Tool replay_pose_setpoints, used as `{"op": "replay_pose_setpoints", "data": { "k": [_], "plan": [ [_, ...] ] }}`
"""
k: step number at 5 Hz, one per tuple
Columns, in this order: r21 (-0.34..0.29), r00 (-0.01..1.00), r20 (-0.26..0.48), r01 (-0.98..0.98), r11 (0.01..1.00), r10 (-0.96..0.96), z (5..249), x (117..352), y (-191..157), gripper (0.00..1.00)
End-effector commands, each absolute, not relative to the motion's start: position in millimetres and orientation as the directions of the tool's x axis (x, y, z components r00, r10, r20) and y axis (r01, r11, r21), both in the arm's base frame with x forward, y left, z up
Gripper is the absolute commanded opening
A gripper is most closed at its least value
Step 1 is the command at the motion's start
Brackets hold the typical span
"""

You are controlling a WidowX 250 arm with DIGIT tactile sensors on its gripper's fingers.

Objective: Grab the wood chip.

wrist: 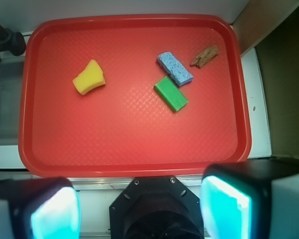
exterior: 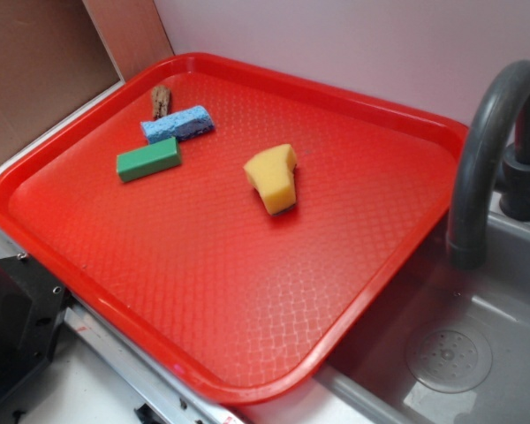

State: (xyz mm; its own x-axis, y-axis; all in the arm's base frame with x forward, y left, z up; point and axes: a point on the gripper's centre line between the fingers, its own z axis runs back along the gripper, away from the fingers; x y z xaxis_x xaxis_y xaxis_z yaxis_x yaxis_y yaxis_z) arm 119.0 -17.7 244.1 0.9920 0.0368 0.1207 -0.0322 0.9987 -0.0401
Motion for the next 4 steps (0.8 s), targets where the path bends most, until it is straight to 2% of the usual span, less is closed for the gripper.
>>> {"op": "replay_pose_setpoints", "data": {
  "k": [1, 2, 3, 4],
  "plan": [
    [-0.040, 0.992, 0.121, -0.032, 0.999, 0.037, 244.1, 119.0, -17.7, 1.00],
    [-0.032, 0.922, 0.276, -0.274, 0.961, 0.272, 237.8, 129.0, 9.8, 1.00],
    [-0.062, 0.796, 0.363, -0.499, 0.865, 0.485, 222.7, 143.0, 36.9, 1.00],
    [-0.162, 0.602, 0.433, -0.680, 0.715, 0.671, 206.0, 153.2, 67.4, 1.00]
  ]
}}
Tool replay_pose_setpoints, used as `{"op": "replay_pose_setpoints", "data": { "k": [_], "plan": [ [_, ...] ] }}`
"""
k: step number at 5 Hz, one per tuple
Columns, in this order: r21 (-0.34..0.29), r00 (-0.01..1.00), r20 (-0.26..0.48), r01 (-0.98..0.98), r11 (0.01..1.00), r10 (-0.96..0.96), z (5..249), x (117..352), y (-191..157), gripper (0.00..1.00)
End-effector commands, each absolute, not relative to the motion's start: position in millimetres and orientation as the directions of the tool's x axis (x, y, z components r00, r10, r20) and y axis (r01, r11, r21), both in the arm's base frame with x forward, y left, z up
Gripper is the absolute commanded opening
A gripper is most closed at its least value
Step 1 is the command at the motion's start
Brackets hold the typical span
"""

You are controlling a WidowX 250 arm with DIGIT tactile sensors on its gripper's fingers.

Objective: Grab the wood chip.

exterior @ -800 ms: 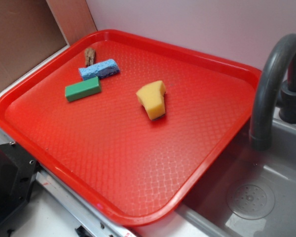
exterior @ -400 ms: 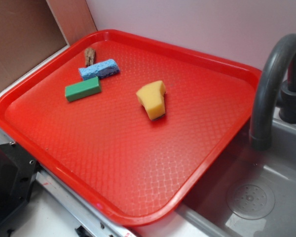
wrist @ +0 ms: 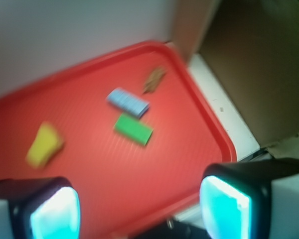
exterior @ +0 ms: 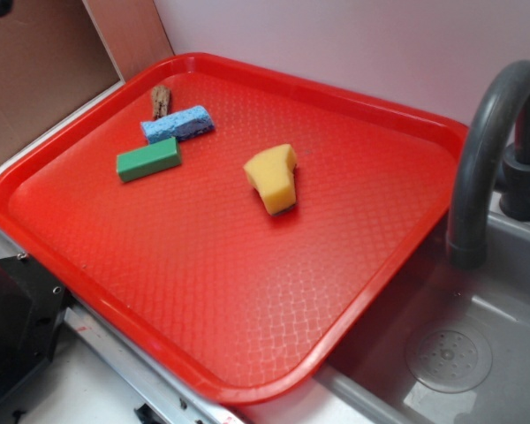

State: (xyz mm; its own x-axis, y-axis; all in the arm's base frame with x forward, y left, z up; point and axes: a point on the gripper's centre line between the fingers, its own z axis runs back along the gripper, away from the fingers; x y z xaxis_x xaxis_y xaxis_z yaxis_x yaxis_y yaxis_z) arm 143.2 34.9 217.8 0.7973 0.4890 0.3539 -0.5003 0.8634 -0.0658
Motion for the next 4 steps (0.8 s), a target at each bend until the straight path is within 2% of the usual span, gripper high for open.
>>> {"op": "replay_pose_setpoints", "data": {
  "k": [1, 2, 3, 4],
  "plan": [
    [-0.148, 0.472, 0.466, -0.792, 0.592, 0.749, 180.7, 178.3, 100.9, 1.00],
    [-0.193, 0.387, 0.487, -0.827, 0.529, 0.783, 163.7, 203.3, 125.8, 1.00],
    [-0.228, 0.370, 0.477, -0.824, 0.518, 0.798, 149.1, 226.6, 137.3, 1.00],
    [-0.226, 0.379, 0.473, -0.820, 0.525, 0.795, 125.3, 247.0, 138.1, 1.00]
  ]
}}
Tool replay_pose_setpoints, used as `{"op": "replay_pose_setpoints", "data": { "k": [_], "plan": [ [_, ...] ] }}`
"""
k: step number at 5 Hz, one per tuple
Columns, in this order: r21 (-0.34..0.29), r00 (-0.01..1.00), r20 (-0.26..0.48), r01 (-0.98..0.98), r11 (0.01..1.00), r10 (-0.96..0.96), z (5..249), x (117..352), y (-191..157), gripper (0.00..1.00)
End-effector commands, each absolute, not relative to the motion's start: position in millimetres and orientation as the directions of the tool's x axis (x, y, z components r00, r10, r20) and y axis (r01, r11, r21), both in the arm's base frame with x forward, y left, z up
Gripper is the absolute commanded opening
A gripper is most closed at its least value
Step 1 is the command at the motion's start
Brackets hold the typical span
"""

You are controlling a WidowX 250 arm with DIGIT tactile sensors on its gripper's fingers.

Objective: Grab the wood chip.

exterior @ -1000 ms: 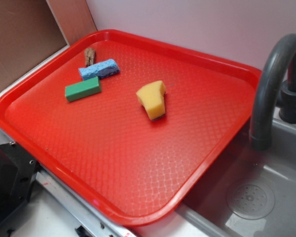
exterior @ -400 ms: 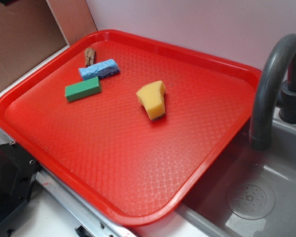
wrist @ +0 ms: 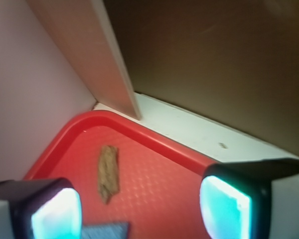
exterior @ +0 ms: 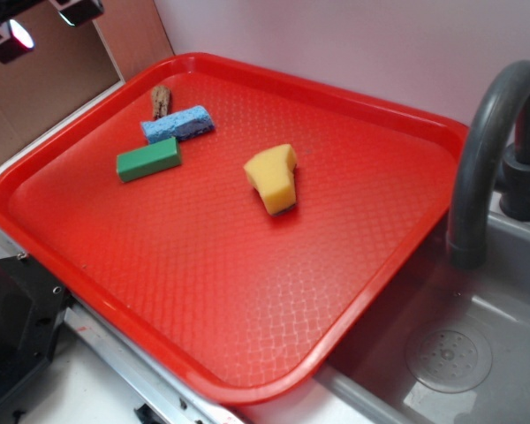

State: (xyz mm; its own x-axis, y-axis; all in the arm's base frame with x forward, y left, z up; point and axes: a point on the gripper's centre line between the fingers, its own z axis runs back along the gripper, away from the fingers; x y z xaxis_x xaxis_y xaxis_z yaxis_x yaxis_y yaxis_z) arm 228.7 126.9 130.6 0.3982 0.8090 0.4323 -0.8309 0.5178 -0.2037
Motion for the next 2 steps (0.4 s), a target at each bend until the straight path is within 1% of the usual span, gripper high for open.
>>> {"op": "replay_pose_setpoints", "data": {
  "k": [1, 2],
  "plan": [
    [-0.224, 0.436, 0.433, -0.796, 0.563, 0.789, 105.0, 266.9, 129.9, 1.00],
    [-0.213, 0.461, 0.425, -0.786, 0.581, 0.779, 86.3, 284.0, 124.0, 1.00]
  ]
}}
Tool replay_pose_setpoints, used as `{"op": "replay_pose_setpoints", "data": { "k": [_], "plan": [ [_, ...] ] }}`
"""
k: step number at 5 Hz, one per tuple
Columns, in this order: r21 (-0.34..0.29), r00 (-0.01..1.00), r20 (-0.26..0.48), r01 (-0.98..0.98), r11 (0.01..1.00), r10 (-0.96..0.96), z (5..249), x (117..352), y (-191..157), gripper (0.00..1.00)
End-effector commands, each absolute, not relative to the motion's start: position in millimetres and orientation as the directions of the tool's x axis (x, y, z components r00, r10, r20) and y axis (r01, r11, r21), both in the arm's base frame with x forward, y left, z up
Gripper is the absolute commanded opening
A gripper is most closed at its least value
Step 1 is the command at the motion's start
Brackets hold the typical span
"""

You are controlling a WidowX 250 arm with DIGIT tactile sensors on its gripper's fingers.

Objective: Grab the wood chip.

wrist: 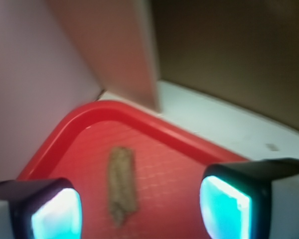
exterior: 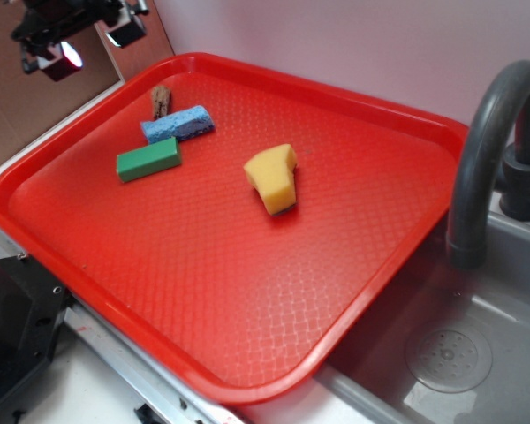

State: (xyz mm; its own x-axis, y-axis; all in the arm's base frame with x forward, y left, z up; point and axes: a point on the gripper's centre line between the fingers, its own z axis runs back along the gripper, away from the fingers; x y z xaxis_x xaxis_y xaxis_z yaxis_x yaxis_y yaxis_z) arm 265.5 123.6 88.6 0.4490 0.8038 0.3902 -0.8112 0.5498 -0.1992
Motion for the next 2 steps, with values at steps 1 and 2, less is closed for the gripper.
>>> {"op": "replay_pose_setpoints", "data": {
  "k": [1, 2],
  "plan": [
    [-0.179, 0.479, 0.416, -0.790, 0.586, 0.773, 70.1, 293.0, 125.6, 1.00],
    [-0.144, 0.483, 0.398, -0.807, 0.573, 0.780, 51.3, 293.6, 131.7, 1.00]
  ]
}}
